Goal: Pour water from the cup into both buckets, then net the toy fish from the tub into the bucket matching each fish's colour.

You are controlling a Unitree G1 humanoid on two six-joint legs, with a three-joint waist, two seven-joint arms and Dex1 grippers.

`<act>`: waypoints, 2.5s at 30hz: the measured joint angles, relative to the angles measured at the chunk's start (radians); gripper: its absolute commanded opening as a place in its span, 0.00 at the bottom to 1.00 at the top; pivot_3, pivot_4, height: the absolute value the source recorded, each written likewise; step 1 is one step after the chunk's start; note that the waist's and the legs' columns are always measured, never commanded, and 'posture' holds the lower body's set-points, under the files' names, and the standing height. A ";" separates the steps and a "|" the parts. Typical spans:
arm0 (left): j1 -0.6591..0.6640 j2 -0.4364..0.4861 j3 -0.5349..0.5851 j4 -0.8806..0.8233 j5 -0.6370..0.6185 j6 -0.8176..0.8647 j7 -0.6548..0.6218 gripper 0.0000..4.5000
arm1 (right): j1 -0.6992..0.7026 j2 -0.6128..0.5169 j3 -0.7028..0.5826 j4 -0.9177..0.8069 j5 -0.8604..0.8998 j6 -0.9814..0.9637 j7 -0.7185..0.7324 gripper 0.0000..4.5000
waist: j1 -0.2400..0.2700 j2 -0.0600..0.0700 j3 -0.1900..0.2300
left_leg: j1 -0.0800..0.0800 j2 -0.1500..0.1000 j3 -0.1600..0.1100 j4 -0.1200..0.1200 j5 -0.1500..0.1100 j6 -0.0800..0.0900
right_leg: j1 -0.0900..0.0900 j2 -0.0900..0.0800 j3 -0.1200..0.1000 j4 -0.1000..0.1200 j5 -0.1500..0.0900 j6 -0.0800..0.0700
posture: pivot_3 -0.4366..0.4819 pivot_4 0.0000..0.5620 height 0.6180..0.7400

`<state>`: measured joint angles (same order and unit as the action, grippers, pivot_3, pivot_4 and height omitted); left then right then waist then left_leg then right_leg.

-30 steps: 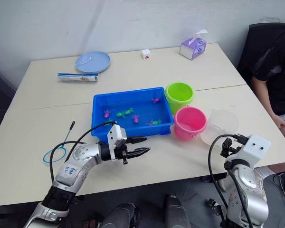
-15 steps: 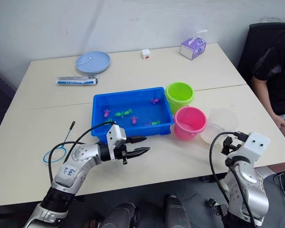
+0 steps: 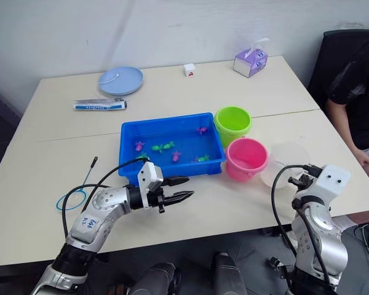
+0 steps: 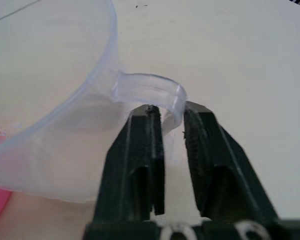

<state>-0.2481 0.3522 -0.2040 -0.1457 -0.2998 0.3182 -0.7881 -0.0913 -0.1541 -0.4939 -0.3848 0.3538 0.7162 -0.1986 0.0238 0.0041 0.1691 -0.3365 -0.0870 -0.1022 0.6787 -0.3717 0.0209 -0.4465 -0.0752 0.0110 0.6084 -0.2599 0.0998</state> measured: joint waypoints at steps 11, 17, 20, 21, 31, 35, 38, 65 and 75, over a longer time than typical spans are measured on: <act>0.001 0.001 0.001 -0.003 0.000 0.000 0.001 0.53 | -0.015 -0.015 -0.013 -0.011 0.003 -0.022 0.017 0.14 | -0.001 0.001 -0.001 | 0.000 0.000 0.000 0.000 0.000 0.000 | 0.000 0.000 0.000 0.000 0.000 0.000 | 0.48 0.27 1.00; 0.001 0.001 0.001 -0.003 0.000 0.000 0.001 0.53 | -0.018 -0.015 -0.017 -0.008 0.006 -0.021 0.019 0.14 | -0.001 0.001 -0.001 | 0.000 0.000 0.000 0.000 0.000 0.000 | 0.000 0.000 0.000 0.000 0.000 0.000 | 0.48 0.27 1.00; 0.000 0.001 0.005 -0.003 0.000 0.000 0.002 0.53 | -0.030 -0.015 -0.028 0.002 0.021 -0.019 0.021 0.14 | -0.001 0.001 -0.001 | 0.000 0.000 0.000 0.000 0.000 0.000 | 0.000 0.000 0.000 0.000 0.000 0.000 | 0.48 0.27 1.00; -0.001 0.001 0.007 -0.003 0.000 0.000 0.002 0.53 | -0.036 -0.016 -0.028 0.005 0.022 -0.019 0.021 0.14 | -0.001 0.001 -0.001 | 0.000 0.000 0.000 0.000 0.000 0.000 | 0.000 0.000 0.000 0.000 0.000 0.000 | 0.48 0.27 1.00; -0.002 0.002 0.012 -0.002 0.000 0.000 0.001 0.53 | -0.098 -0.098 -0.064 0.071 0.033 -0.011 0.022 0.14 | 0.001 0.001 0.000 | 0.000 -0.001 0.000 0.000 0.000 0.001 | 0.000 -0.001 0.000 0.000 0.000 0.000 | 0.48 0.27 1.00; -0.013 0.003 0.017 0.005 0.011 -0.019 0.005 0.53 | -0.102 -0.156 -0.087 0.104 0.032 -0.012 0.037 0.14 | -0.001 0.001 0.000 | 0.000 -0.001 0.000 0.000 0.000 0.001 | 0.000 -0.001 0.000 0.000 0.000 0.000 | 0.48 0.27 1.00; -0.019 0.003 0.030 0.005 0.021 -0.039 0.013 0.53 | -0.116 -0.215 -0.104 0.120 0.029 -0.015 0.060 0.14 | -0.001 0.003 0.000 | 0.000 -0.001 0.001 0.000 0.000 0.001 | 0.000 0.000 0.001 0.000 0.000 0.000 | 0.48 0.27 1.00; -0.047 -0.005 0.039 -0.014 0.018 -0.010 0.046 0.53 | -0.090 -0.577 0.175 0.072 -0.256 -0.276 0.413 0.14 | 0.002 0.003 0.000 | 0.000 -0.001 0.001 0.000 0.000 0.001 | 0.000 -0.001 0.000 -0.001 0.000 0.000 | 0.48 0.27 1.00; -0.038 -0.006 0.040 -0.035 0.014 -0.010 0.056 0.53 | -0.102 -0.584 0.229 0.070 -0.359 -0.366 0.454 0.14 | 0.002 0.003 0.000 | 0.000 -0.001 0.001 0.000 0.000 0.001 | 0.000 -0.001 0.000 -0.001 0.000 0.000 | 0.48 0.27 1.00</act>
<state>-0.2864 0.3463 -0.1644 -0.1808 -0.2855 0.3084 -0.7318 -0.1931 -0.7382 -0.2652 -0.3150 -0.0050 0.3507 0.2553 0.0255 0.0068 0.1689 -0.3370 -0.0877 -0.1015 0.6791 -0.3713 0.0214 -0.4465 -0.0758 0.0113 0.6078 -0.2598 0.0999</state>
